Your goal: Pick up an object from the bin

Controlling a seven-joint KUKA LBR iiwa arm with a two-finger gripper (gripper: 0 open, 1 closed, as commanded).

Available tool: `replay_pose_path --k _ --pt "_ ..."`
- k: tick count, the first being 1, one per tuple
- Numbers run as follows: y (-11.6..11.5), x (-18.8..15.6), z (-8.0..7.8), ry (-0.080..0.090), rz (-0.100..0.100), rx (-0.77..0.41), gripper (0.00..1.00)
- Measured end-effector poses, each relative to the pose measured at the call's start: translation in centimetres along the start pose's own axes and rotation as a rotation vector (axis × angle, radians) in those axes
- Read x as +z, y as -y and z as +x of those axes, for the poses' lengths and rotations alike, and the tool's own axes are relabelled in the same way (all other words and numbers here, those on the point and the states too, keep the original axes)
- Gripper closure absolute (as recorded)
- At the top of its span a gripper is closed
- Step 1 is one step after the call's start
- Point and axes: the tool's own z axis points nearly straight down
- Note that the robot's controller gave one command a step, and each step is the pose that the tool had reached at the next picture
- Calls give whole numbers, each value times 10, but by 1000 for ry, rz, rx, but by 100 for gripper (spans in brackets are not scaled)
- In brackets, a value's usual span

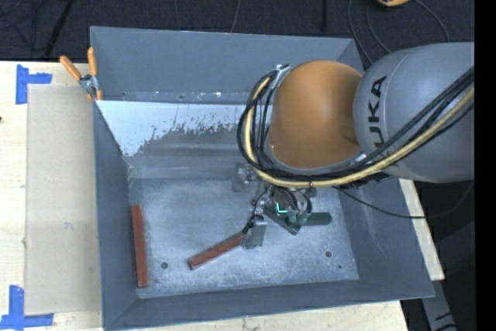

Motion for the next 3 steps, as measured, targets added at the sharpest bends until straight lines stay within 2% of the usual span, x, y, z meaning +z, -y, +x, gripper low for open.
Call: replay_pose_path --k 1,2,3 --pt "0 -4 -2 8 -1 3 0" --pt "-3 28 5 16 -1 -43 0" --pt "-3 72 18 5 0 -82 0"
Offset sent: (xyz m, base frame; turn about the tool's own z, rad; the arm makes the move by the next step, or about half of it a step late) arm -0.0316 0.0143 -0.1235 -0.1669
